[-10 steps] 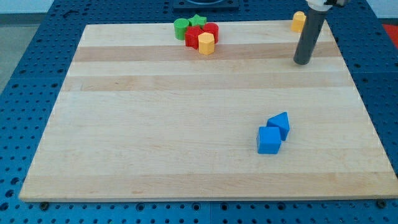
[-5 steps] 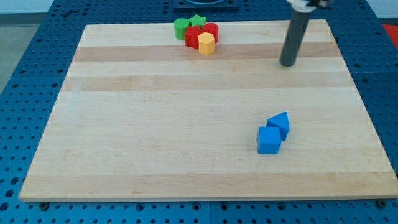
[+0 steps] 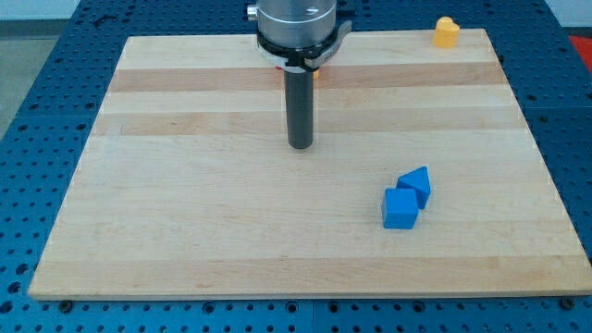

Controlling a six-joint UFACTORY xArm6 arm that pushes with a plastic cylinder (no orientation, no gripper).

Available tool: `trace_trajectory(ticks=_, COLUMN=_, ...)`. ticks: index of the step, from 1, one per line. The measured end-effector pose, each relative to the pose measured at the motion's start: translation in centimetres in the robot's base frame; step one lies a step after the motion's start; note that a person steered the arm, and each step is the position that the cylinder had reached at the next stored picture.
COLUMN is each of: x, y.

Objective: Move your arm towards blue cube

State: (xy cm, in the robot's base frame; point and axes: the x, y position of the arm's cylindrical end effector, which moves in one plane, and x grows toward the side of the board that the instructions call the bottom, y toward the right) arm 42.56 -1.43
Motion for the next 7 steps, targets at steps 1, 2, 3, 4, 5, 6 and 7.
trace_trajectory(ticks=1, x=1.4, y=-1.4)
trace_trajectory(ticks=2, x=4.5, y=-2.9)
trace_trajectory(ticks=3, x=8.0, y=-2.6)
trace_trajectory(ticks=4, x=10.8, y=0.0)
trace_trajectory(ticks=5, x=13.1, y=3.9)
trace_trajectory(ticks=6, x=14.3, y=7.8)
trace_trajectory(ticks=7, x=14.8, y=10.7)
